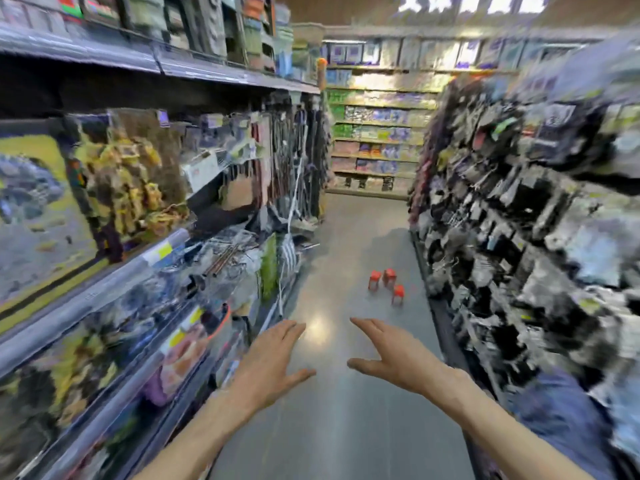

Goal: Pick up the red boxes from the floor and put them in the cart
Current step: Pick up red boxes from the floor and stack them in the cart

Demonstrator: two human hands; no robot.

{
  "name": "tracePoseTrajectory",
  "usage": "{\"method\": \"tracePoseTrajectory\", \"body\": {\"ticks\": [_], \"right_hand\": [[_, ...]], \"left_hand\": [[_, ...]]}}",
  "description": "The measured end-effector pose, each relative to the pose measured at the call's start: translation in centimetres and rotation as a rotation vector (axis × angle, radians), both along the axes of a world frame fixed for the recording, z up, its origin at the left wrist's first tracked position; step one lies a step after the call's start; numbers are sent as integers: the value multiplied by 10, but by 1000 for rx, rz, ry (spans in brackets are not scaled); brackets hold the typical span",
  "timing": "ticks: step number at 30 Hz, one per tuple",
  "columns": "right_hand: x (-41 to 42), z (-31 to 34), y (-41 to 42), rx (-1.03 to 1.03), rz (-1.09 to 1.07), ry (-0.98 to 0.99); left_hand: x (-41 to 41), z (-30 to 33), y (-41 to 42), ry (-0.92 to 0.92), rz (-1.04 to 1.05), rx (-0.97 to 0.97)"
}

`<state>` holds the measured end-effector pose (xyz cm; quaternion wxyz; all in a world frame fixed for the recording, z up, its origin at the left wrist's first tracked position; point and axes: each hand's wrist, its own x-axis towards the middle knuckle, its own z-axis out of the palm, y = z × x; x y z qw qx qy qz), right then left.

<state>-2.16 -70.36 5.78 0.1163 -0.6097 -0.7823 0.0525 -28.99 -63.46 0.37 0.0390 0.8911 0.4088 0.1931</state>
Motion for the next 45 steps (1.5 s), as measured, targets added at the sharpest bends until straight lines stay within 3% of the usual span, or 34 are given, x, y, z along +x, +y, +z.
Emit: {"method": "tracePoseTrajectory", "body": {"ticks": [7,10,21,45], "right_hand": [[142,10,104,31,-104,30],[166,5,123,40,-104,13],[281,-1,392,48,-195,-21],[559,-8,936,47,-291,-5]], "left_hand": [[138,9,137,9,-79,-16],[156,5,156,27,-109,-39],[278,-5,460,17,-191,-4],[573,-8,1023,20,-350,-39]]}}
